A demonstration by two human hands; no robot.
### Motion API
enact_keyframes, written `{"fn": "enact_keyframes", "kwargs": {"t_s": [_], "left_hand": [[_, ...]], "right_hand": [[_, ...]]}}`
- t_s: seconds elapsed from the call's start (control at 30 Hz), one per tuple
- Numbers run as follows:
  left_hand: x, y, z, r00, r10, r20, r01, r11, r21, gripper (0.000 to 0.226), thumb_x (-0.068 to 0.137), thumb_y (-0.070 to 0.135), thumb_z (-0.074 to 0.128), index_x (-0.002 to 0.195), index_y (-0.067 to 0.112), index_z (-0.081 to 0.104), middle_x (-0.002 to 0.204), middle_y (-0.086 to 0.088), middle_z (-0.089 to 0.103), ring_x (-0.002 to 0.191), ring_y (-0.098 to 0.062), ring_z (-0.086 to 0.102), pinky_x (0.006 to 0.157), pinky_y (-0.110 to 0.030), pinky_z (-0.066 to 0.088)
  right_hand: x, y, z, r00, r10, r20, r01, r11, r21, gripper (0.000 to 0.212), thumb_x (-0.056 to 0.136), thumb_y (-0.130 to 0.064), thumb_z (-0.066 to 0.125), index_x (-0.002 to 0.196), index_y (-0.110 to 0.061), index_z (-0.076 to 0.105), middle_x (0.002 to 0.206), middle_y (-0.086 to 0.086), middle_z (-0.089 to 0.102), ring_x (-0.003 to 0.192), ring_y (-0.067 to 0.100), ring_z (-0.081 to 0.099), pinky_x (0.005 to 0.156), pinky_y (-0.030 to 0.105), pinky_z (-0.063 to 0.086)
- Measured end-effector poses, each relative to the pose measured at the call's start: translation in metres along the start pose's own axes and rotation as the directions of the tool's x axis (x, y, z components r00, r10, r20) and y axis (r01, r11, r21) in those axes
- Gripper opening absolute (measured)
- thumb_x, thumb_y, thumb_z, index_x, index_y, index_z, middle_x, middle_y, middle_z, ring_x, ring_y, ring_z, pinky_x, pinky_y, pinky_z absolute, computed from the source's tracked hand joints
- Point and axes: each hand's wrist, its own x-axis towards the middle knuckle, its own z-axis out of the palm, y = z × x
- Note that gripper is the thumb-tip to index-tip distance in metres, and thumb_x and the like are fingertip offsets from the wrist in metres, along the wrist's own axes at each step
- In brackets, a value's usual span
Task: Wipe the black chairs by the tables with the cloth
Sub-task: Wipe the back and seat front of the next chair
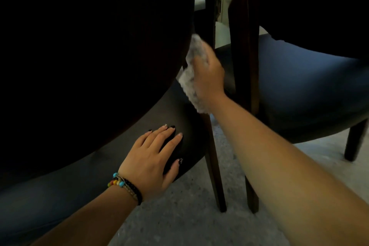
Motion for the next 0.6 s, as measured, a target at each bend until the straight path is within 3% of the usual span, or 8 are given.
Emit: {"fn": "enact_keyframes", "kwargs": {"t_s": [0.1,0.17,0.27,0.3,0.37,0.43,0.53,0.6], "left_hand": [[0.000,0.000,0.000,1.000,0.009,-0.009,-0.009,1.000,-0.003,0.059,0.089,0.049,0.041,0.140,0.020,0.049,0.141,-0.005,0.050,0.133,-0.024,0.045,0.108,-0.041,0.033],[0.000,0.000,-0.001,1.000,0.012,-0.022,-0.013,1.000,-0.009,0.060,0.088,0.048,0.042,0.138,0.018,0.051,0.140,-0.006,0.052,0.131,-0.025,0.047,0.107,-0.041,0.035],[0.000,0.000,-0.002,0.998,-0.016,-0.066,0.012,0.998,-0.055,0.061,0.087,0.049,0.043,0.135,0.012,0.052,0.136,-0.007,0.054,0.124,-0.024,0.053,0.105,-0.037,0.035],[0.000,-0.001,-0.002,0.996,-0.034,-0.086,0.026,0.995,-0.091,0.062,0.087,0.048,0.044,0.135,0.009,0.049,0.136,-0.008,0.053,0.121,-0.023,0.054,0.103,-0.035,0.036],[-0.002,-0.002,-0.001,0.990,-0.076,-0.116,0.056,0.984,-0.168,0.062,0.088,0.045,0.045,0.137,0.006,0.044,0.138,-0.010,0.048,0.119,-0.023,0.052,0.100,-0.032,0.039],[-0.003,-0.003,0.000,0.982,-0.106,-0.156,0.072,0.975,-0.209,0.061,0.089,0.041,0.047,0.137,0.003,0.044,0.138,-0.013,0.046,0.119,-0.025,0.050,0.098,-0.033,0.041],[-0.004,-0.001,-0.003,0.978,-0.117,-0.174,0.075,0.970,-0.230,0.052,0.088,0.033,0.049,0.130,0.002,0.051,0.128,-0.014,0.055,0.116,-0.028,0.054,0.095,-0.039,0.047],[-0.008,0.004,-0.007,0.975,-0.139,-0.172,0.091,0.961,-0.259,0.040,0.088,0.023,0.053,0.122,0.002,0.057,0.118,-0.014,0.062,0.114,-0.030,0.059,0.094,-0.041,0.049]], "right_hand": [[-0.039,0.034,-0.016,0.980,0.196,0.041,-0.189,0.973,-0.129,0.042,0.095,-0.044,0.044,0.131,-0.025,0.054,0.112,-0.002,0.062,0.102,0.008,0.059,0.079,0.022,0.045],[-0.061,0.047,-0.025,0.959,0.275,0.071,-0.249,0.935,-0.253,0.048,0.097,-0.032,0.050,0.143,-0.024,0.043,0.127,0.002,0.057,0.108,0.007,0.057,0.076,0.009,0.042],[-0.093,0.038,-0.028,0.998,0.055,0.012,-0.049,0.961,-0.271,0.069,0.091,-0.026,0.057,0.152,-0.026,0.024,0.145,0.003,0.044,0.120,-0.001,0.045,0.085,-0.003,0.036],[-0.101,0.032,-0.025,1.000,-0.024,0.000,0.023,0.973,-0.228,0.074,0.087,-0.027,0.057,0.152,-0.028,0.020,0.145,0.004,0.043,0.123,0.002,0.047,0.092,0.003,0.041],[-0.113,0.026,-0.018,0.992,-0.122,0.029,0.125,0.969,-0.212,0.073,0.084,-0.027,0.059,0.148,-0.028,0.021,0.143,0.005,0.042,0.128,0.014,0.047,0.100,0.029,0.049],[-0.116,0.026,-0.011,0.986,-0.109,0.124,0.148,0.914,-0.378,0.066,0.085,-0.024,0.061,0.144,-0.019,0.032,0.145,0.004,0.040,0.138,0.019,0.036,0.108,0.044,0.042],[-0.117,0.028,-0.007,0.961,-0.067,0.270,0.230,0.737,-0.636,0.050,0.085,-0.023,0.058,0.133,-0.010,0.049,0.145,0.005,0.045,0.148,0.022,0.017,0.118,0.044,0.025],[-0.121,0.023,-0.006,0.947,-0.049,0.319,0.258,0.706,-0.660,0.038,0.085,-0.020,0.057,0.121,-0.008,0.056,0.132,0.008,0.054,0.140,0.029,0.032,0.112,0.039,0.031]]}}
